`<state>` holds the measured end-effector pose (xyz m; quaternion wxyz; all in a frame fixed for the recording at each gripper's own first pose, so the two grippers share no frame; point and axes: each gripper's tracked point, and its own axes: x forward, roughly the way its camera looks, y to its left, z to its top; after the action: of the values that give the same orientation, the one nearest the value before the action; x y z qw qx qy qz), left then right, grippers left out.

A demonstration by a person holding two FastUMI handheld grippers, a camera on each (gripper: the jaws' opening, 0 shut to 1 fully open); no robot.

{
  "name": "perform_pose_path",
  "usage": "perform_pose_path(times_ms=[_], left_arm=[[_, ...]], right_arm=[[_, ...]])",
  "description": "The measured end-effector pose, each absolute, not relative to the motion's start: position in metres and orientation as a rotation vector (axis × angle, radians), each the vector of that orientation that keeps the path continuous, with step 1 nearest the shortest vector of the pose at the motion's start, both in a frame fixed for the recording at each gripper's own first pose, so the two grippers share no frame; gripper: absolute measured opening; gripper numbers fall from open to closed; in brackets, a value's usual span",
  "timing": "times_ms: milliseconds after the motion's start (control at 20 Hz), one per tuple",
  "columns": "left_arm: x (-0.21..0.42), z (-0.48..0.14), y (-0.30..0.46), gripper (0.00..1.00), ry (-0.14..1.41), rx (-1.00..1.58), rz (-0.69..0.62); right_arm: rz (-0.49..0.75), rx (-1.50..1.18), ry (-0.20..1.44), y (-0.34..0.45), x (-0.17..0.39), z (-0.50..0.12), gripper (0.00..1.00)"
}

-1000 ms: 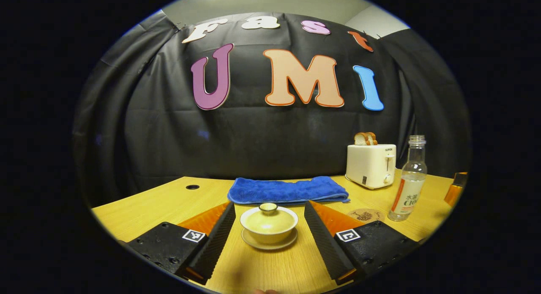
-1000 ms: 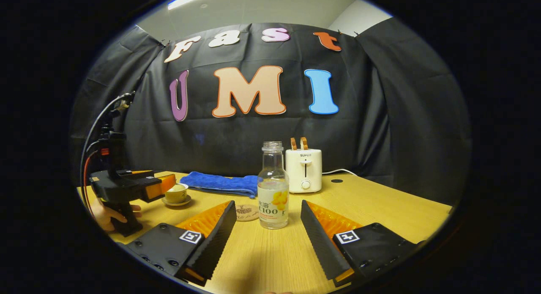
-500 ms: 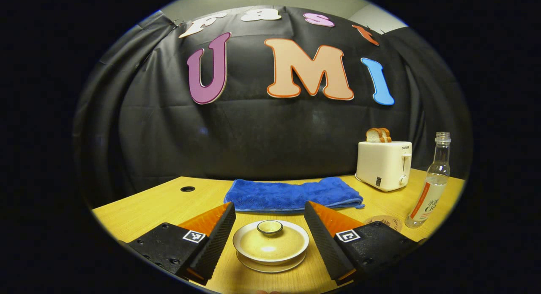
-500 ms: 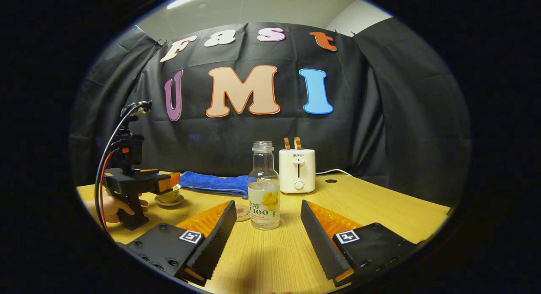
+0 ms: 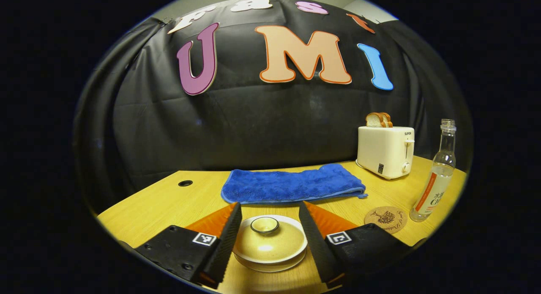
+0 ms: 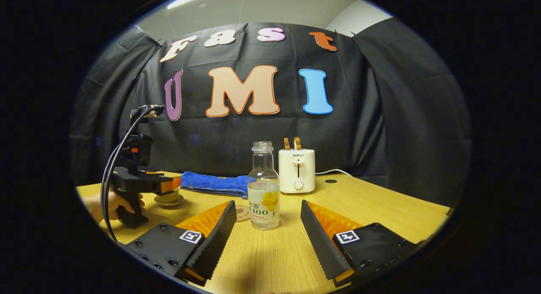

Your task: Open the teacup lid with one hand, grasp the water bottle and pour water into the teacup with the other hand; after pouring, place the water bottle on the coaster and then close the teacup lid.

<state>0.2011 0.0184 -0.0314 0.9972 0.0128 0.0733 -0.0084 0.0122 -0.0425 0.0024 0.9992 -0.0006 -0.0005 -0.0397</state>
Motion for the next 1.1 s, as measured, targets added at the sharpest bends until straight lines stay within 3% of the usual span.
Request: perform_pose_path(times_ms=[100, 250, 300, 600, 900, 1100], left_arm=[[0.202, -0.031, 0.019, 0.64, 0.154, 0.018, -0.02], [0.203, -0.033, 0.022, 0.34, 0.157, 0.01, -0.006], [0.202, -0.034, 0.022, 0.29, 0.16, 0.009, -0.01], [0.198, -0.033, 0.024, 0.25, 0.158, -0.001, 0.0], [0.192, -0.005, 0.024, 0.25, -0.008, 0.015, 0.002], [0.188, -0.01, 0.031, 0.25, 0.003, -0.004, 0.024]], right_arm=[[-0.079, -0.001, -0.001, -0.042, 0.012, 0.003, 0.96], [-0.079, -0.001, -0.001, -0.043, 0.012, 0.002, 0.98], [-0.079, -0.001, -0.001, -0.042, 0.012, 0.003, 0.96], [-0.079, -0.001, -0.001, -0.043, 0.012, 0.003, 0.95], [-0.081, -0.001, -0.002, -0.043, 0.011, 0.003, 0.96], [-0.082, -0.001, -0.001, -0.043, 0.012, 0.003, 0.96]])
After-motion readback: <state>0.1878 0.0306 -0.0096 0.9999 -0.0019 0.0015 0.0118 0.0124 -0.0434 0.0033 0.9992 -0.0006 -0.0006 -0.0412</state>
